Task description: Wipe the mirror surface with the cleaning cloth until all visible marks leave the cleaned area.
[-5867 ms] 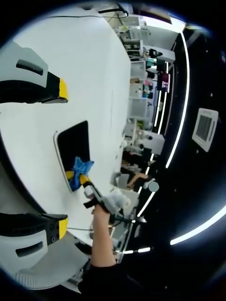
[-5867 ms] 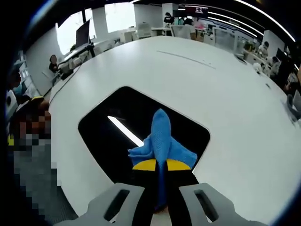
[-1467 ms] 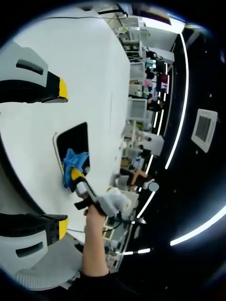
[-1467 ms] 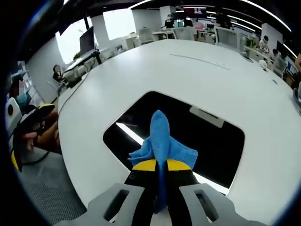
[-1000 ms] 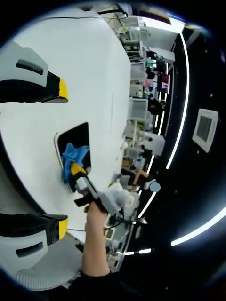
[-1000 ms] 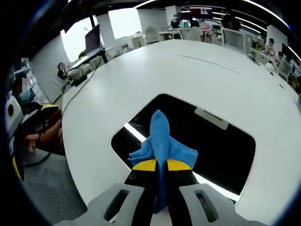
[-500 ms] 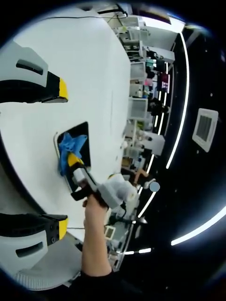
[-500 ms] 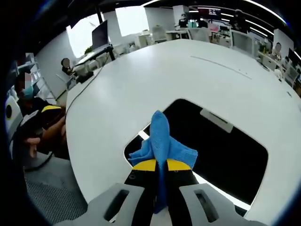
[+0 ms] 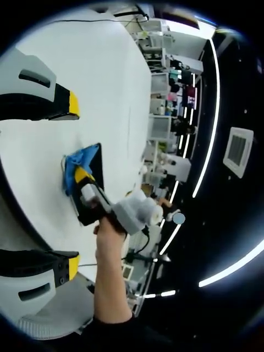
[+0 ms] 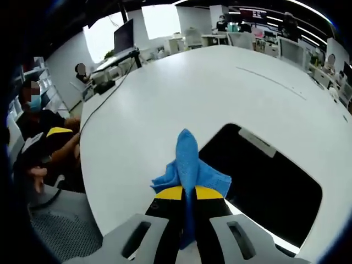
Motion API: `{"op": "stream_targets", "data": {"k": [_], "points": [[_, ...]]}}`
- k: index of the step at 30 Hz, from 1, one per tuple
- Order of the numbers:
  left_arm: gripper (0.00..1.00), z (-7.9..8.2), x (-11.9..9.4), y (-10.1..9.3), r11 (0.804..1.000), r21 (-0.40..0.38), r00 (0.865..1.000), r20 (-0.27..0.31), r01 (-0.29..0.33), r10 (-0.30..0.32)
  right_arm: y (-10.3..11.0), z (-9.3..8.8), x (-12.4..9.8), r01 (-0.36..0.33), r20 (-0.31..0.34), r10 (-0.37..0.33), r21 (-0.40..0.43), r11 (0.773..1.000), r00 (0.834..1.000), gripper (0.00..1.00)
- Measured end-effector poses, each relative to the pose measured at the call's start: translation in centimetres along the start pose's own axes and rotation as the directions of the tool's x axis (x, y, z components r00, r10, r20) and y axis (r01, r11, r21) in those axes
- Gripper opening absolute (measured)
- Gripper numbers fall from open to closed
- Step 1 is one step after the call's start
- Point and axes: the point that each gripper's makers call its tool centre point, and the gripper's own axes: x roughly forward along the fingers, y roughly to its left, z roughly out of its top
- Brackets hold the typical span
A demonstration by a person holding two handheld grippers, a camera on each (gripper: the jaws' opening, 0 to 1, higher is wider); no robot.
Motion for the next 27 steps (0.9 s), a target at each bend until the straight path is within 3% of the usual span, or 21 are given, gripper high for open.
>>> {"op": "stream_targets", "data": {"k": [16, 27], "points": [[0.99, 0.18, 0.09, -0.11, 1.0, 0.0, 1.0, 0.011, 0.009, -0.009, 0.31, 0.2, 0.19, -0.007, 0.005, 0.007, -0.003, 1.0, 1.0, 0.01], [0.99, 0.14, 0.04, 0.06, 1.0, -0.007, 1.0, 0.011, 0.001, -0.001, 0.2, 0.2, 0.29, -0.025, 0.002, 0.025, -0.049, 0.998, 1.0, 0.01]]}}
